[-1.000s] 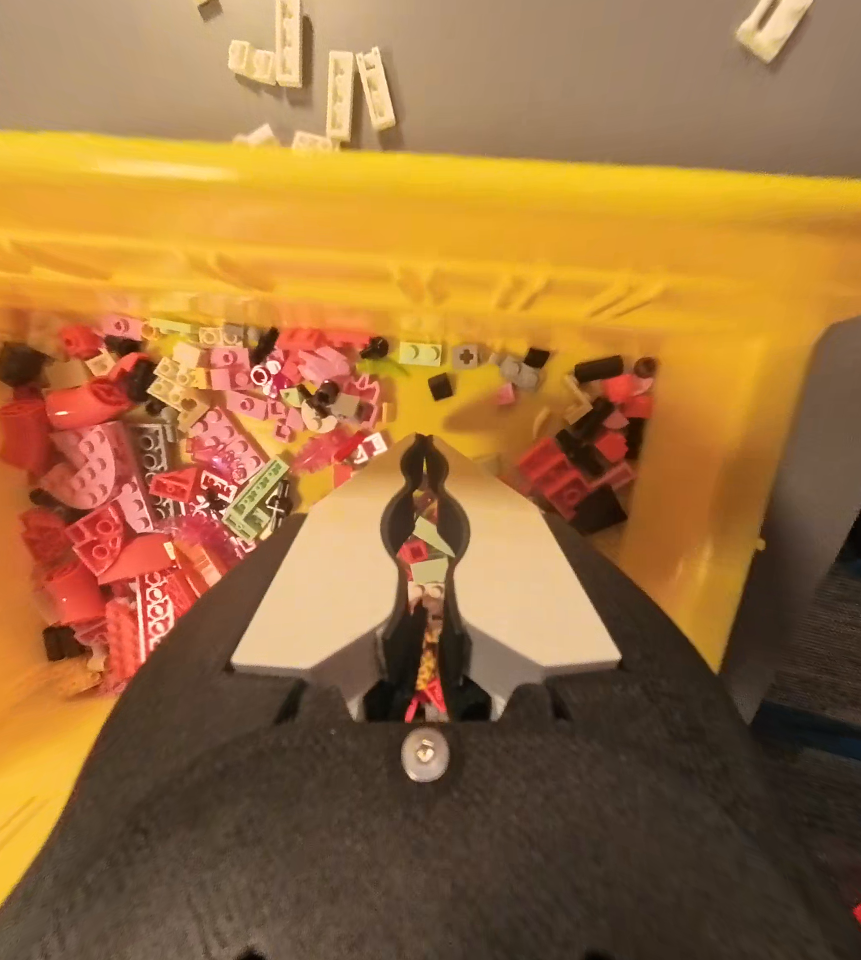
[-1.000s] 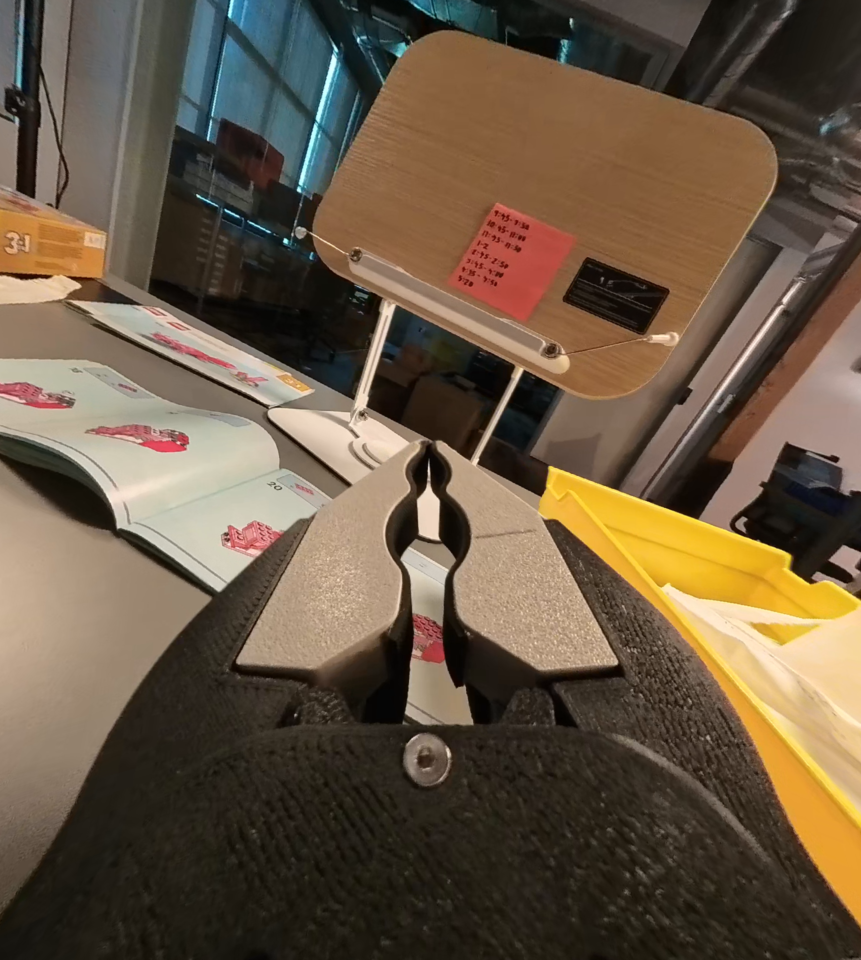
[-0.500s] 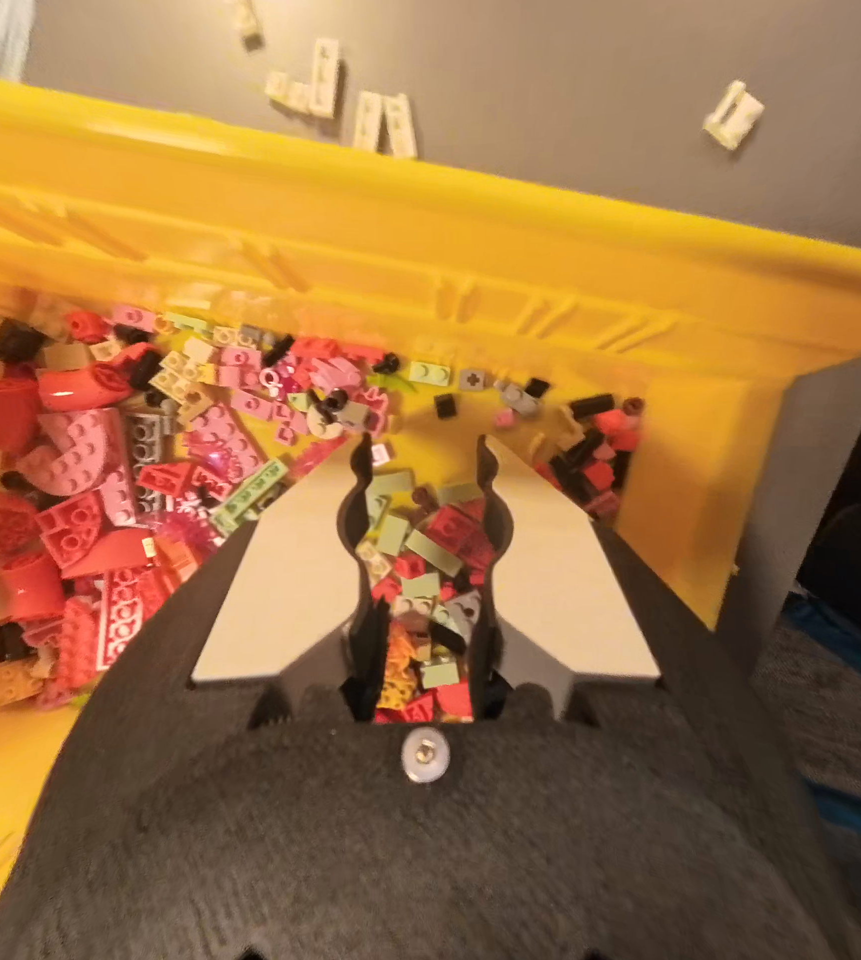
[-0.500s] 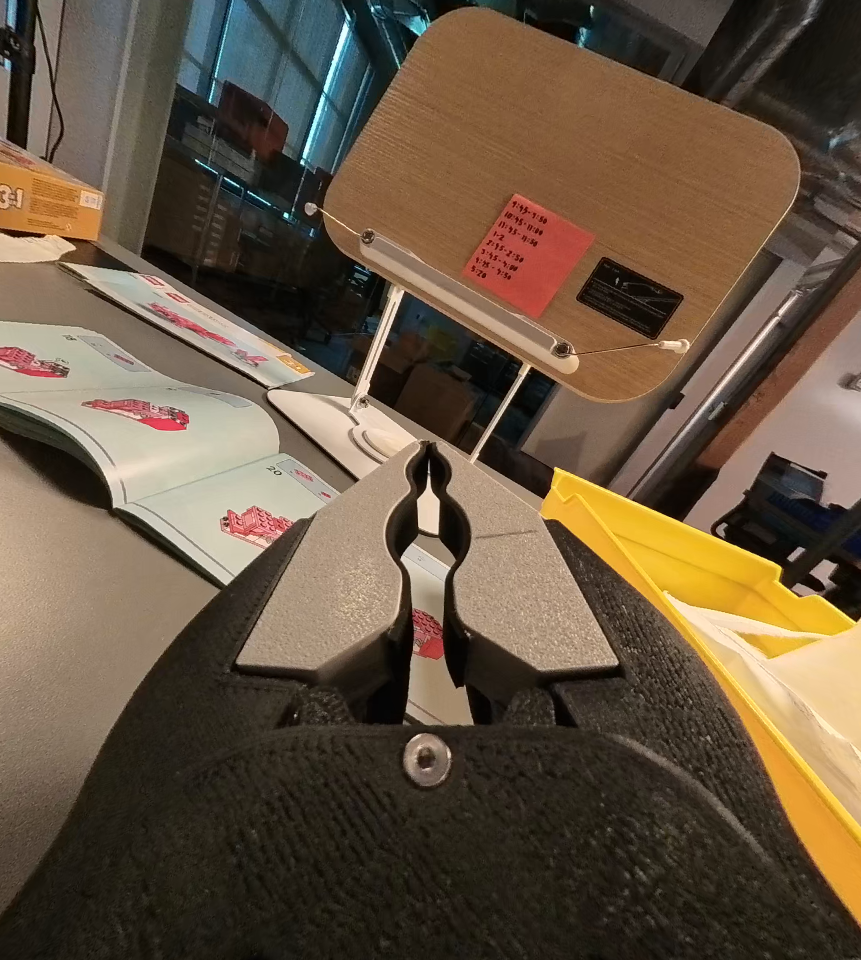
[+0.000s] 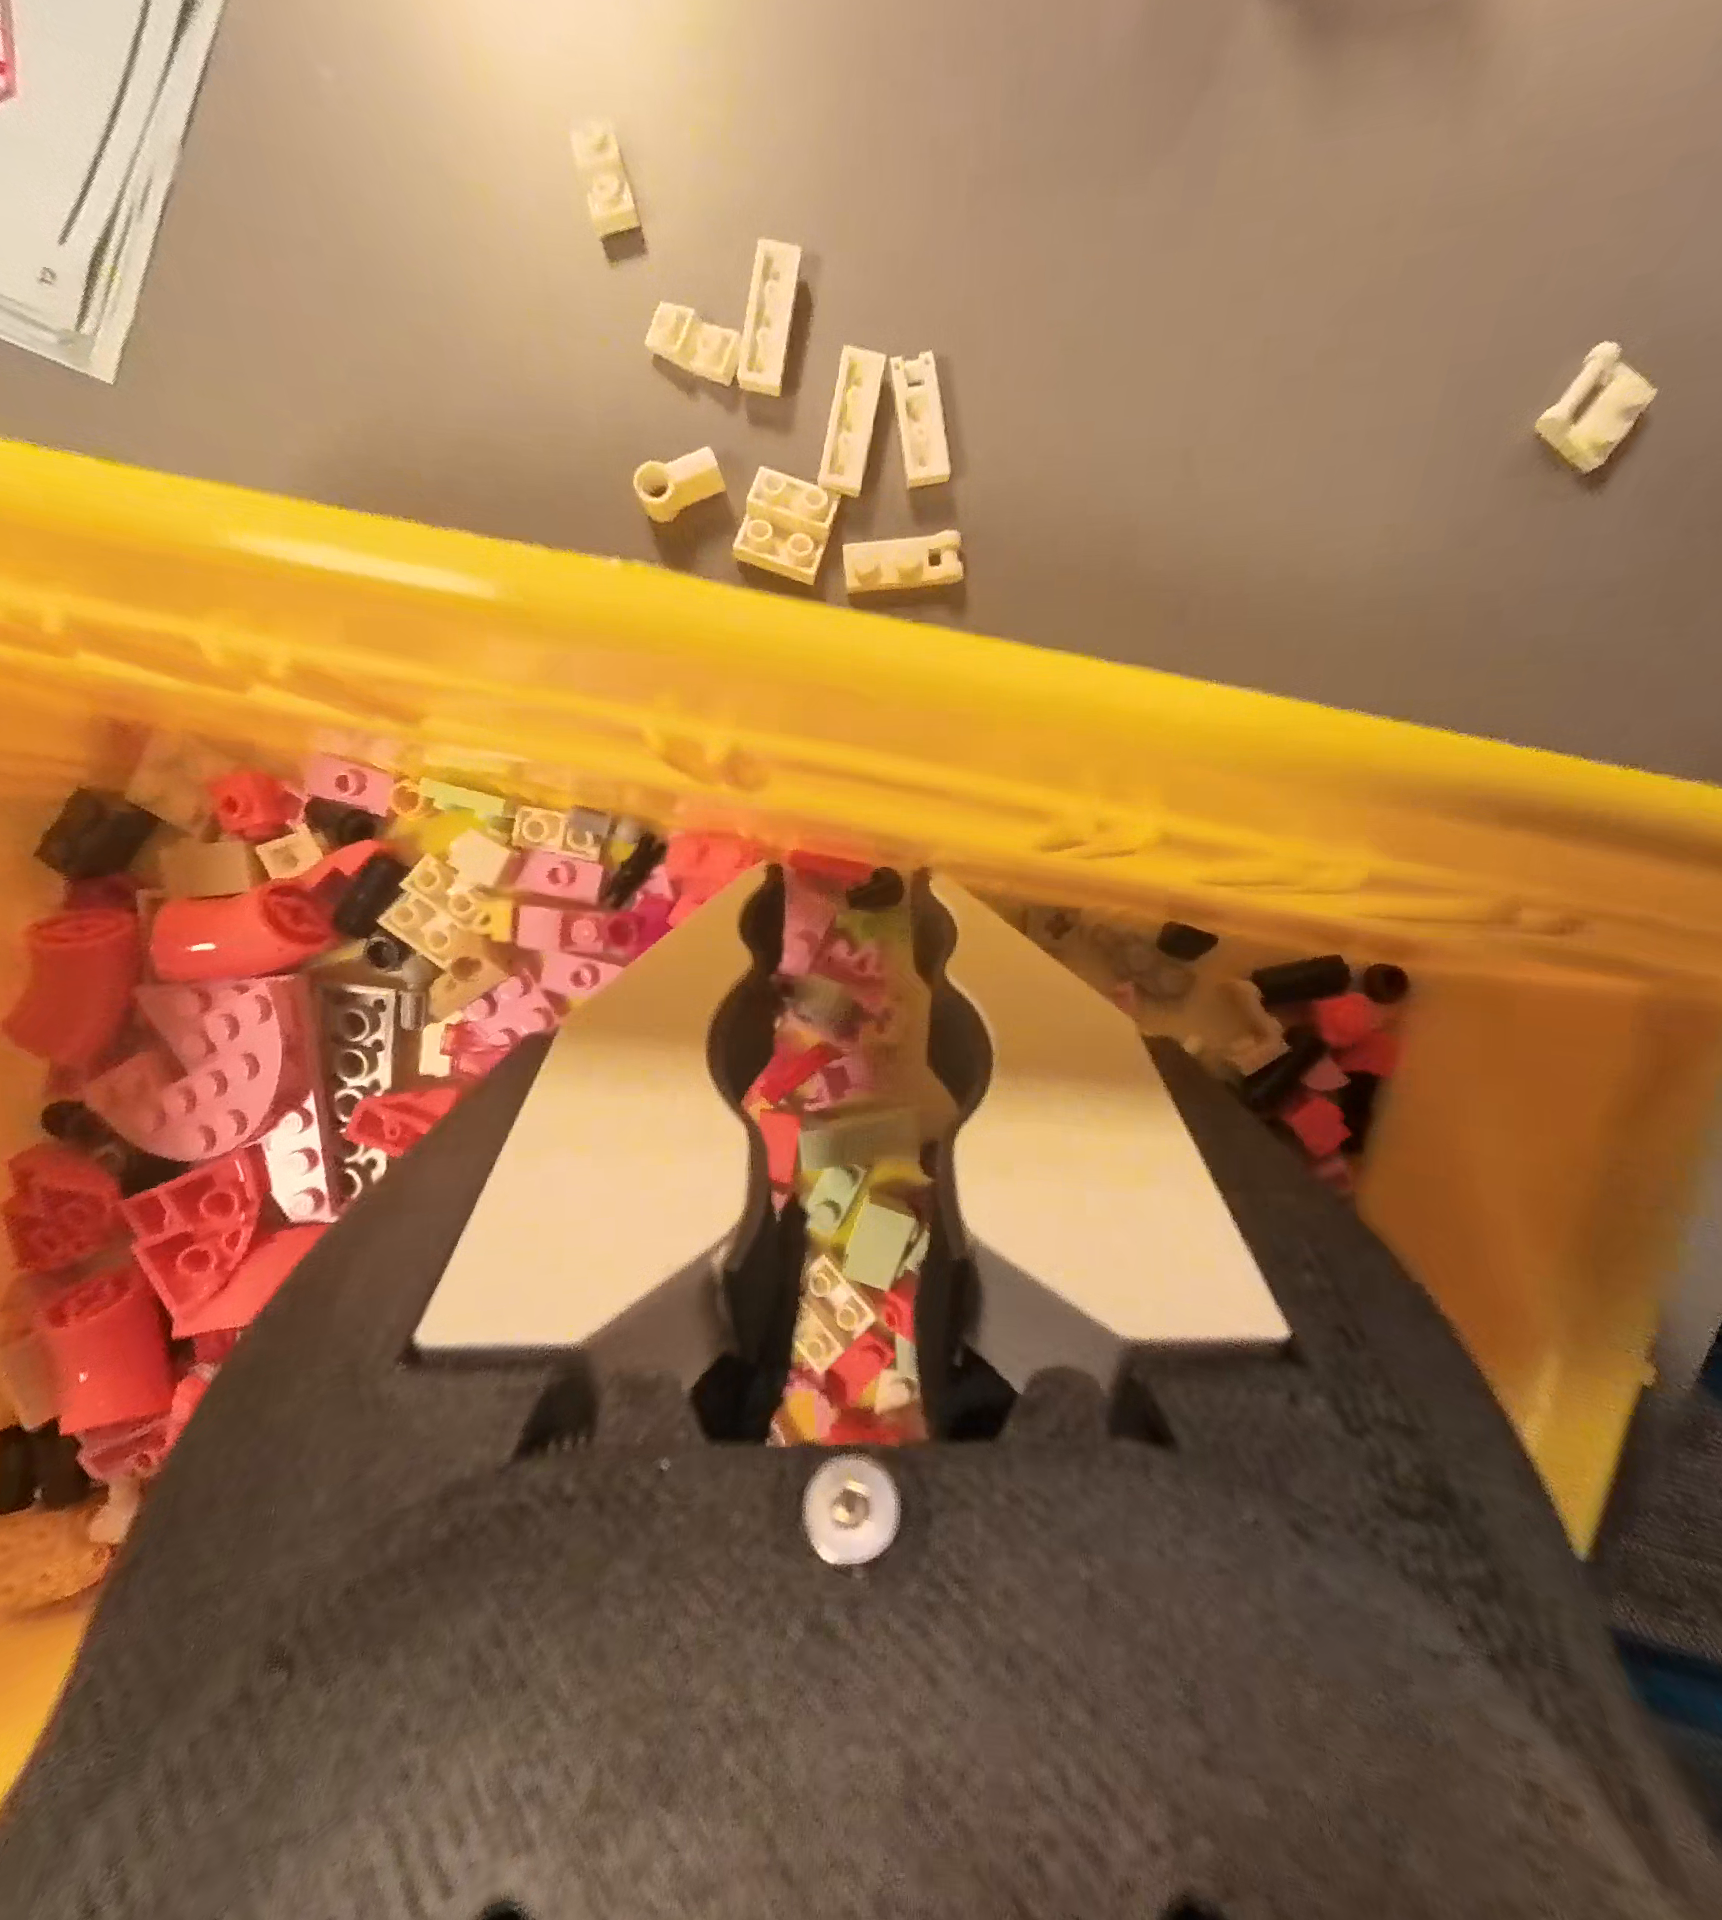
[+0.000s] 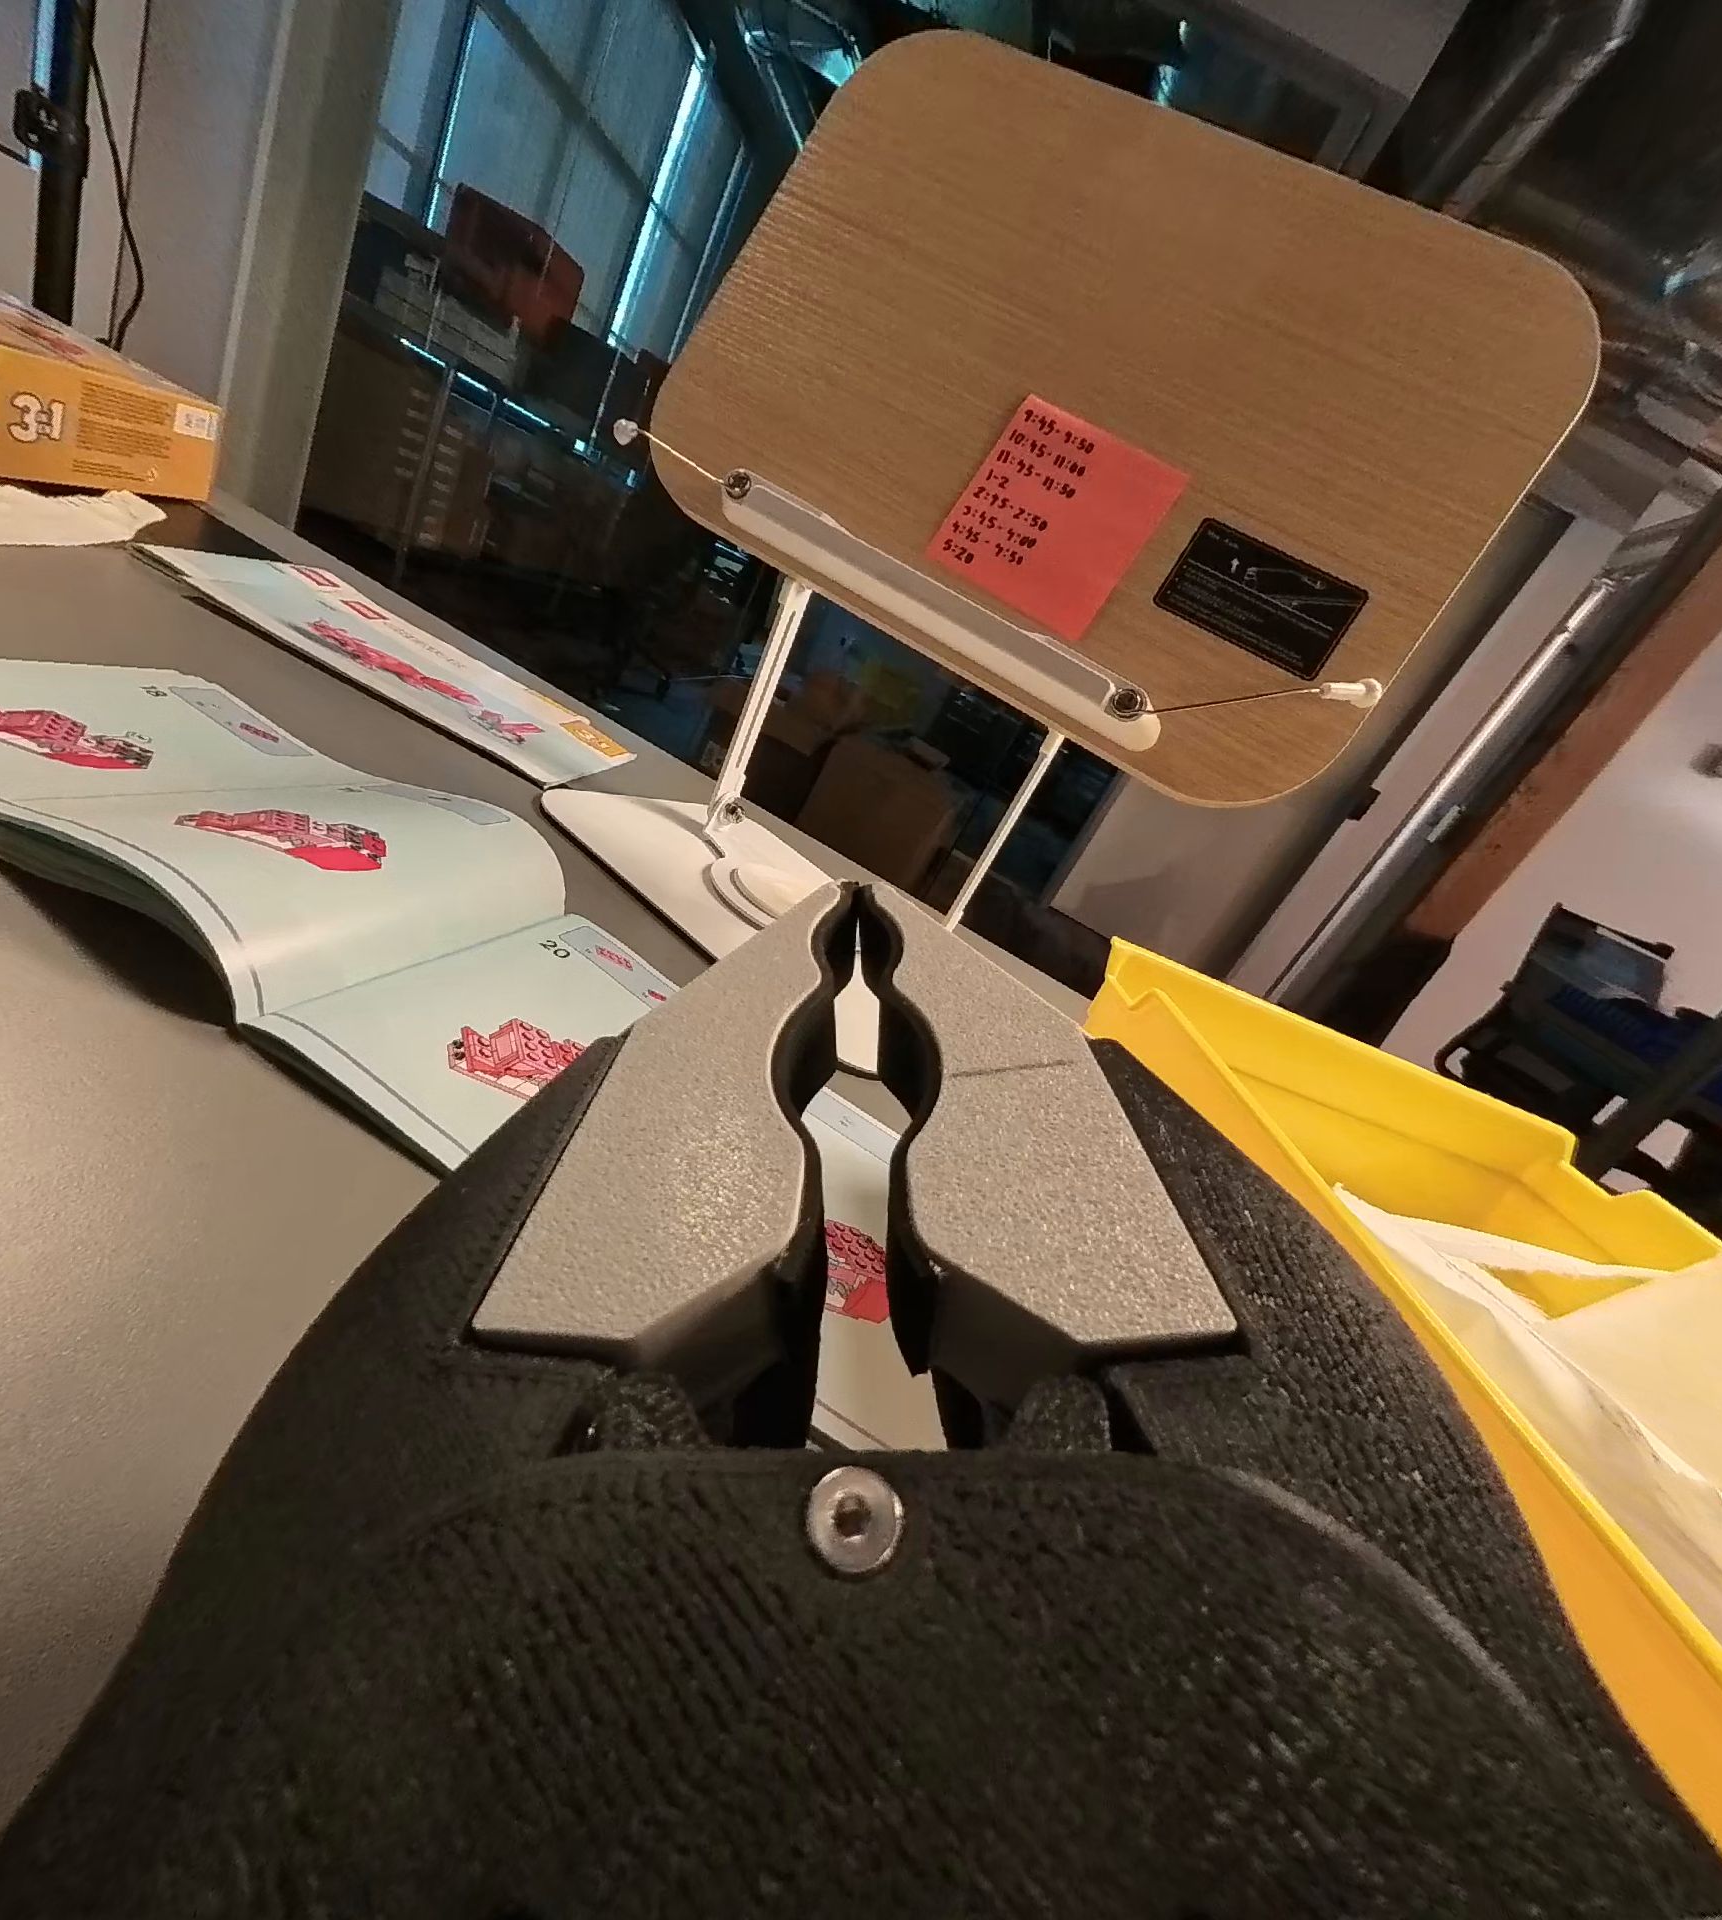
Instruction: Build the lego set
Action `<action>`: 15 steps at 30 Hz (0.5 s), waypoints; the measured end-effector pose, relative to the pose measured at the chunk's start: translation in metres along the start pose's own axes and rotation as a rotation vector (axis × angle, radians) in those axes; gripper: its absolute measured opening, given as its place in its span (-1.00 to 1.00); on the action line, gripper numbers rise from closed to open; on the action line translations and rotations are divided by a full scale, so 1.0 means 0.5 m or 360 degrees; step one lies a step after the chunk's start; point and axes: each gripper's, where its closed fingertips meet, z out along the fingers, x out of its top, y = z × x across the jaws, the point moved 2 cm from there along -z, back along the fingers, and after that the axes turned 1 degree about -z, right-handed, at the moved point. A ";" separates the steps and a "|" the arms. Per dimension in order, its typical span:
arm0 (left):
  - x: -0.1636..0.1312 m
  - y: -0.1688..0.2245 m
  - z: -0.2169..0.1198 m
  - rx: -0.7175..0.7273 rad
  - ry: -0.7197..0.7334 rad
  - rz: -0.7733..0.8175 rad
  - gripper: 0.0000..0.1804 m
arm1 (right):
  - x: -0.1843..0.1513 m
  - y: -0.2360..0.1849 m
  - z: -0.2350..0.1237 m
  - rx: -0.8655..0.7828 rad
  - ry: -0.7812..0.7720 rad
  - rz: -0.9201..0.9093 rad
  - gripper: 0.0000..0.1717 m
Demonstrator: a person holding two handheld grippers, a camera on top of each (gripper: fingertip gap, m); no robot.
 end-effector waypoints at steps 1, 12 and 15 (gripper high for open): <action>-0.002 -0.002 0.002 0.0001 -0.0002 -0.0003 -0.71 | 0.000 0.000 0.000 0.0001 0.0001 -0.0001 -1.00; -0.003 0.003 0.009 0.0007 0.0014 0.0094 -0.76 | 0.001 -0.002 0.000 0.0008 0.0004 0.0000 -1.00; -0.008 0.004 0.005 0.0026 -0.0021 0.0144 -0.77 | 0.001 0.000 0.000 0.0004 0.0006 0.0009 -1.00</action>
